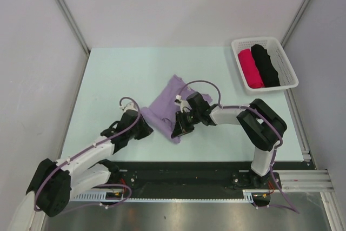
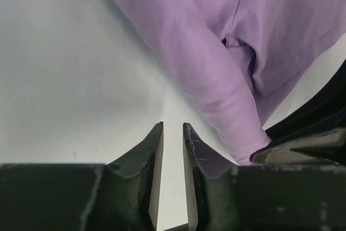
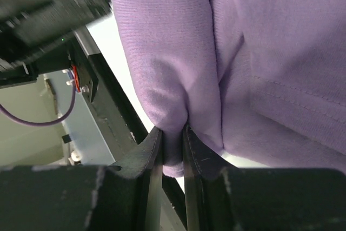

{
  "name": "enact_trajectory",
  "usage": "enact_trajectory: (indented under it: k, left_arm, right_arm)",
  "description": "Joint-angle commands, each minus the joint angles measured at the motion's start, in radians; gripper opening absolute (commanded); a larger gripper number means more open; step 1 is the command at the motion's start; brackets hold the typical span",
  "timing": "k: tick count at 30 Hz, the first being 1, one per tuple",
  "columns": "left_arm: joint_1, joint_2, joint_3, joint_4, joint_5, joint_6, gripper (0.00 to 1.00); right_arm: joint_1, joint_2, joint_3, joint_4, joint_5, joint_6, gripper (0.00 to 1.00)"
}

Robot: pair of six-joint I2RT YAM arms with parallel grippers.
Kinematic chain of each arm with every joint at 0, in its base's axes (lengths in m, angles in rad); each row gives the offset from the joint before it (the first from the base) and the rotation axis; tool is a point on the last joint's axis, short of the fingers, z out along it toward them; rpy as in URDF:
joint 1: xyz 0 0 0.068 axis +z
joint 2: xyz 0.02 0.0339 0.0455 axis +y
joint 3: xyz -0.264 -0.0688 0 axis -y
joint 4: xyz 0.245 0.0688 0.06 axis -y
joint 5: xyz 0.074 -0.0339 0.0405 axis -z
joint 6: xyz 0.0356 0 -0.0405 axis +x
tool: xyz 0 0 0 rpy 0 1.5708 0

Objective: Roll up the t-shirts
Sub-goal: Roll the T-shirt to the center of the board.

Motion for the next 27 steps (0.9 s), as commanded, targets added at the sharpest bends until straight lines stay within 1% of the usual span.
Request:
enact_trajectory:
  k: [1,5,16,17,18,20,21,23,25,27]
  left_arm:
    - [-0.057,0.04,0.013,0.082,-0.011,-0.028,0.24]
    - [-0.069,0.117,0.039,0.116,-0.001,-0.026,0.23]
    - [-0.085,0.227,0.136,0.167,0.02,-0.009,0.25]
    - [-0.085,0.235,0.141,0.17,0.023,-0.009,0.26]
    - [-0.086,0.244,0.15,0.176,0.025,-0.009,0.26]
    - [-0.089,0.273,0.161,0.179,0.028,-0.008,0.26]
    - [-0.088,0.283,0.173,0.177,0.029,-0.008,0.26]
    - [-0.089,0.301,0.184,0.179,0.026,-0.009,0.26]
    - [-0.091,0.319,0.202,0.177,0.028,-0.008,0.26]
    - [-0.092,0.333,0.225,0.17,0.029,0.001,0.26]
  right_arm:
    - [-0.018,0.024,-0.013,0.032,-0.023,0.039,0.21]
    - [-0.025,0.029,-0.013,0.03,-0.021,0.048,0.21]
    - [-0.041,0.018,-0.013,0.01,0.0,0.048,0.25]
    - [-0.045,0.013,-0.013,0.009,0.008,0.048,0.26]
    - [-0.048,0.007,-0.013,0.004,0.014,0.051,0.31]
    - [-0.051,-0.005,-0.013,0.0,0.031,0.054,0.36]
    - [-0.055,-0.023,-0.013,-0.008,0.037,0.054,0.41]
    - [-0.056,-0.049,-0.013,-0.025,0.077,0.051,0.46]
    - [-0.056,-0.106,-0.013,-0.089,0.12,0.045,0.48]
    - [-0.061,-0.16,-0.007,-0.173,0.216,0.036,0.49]
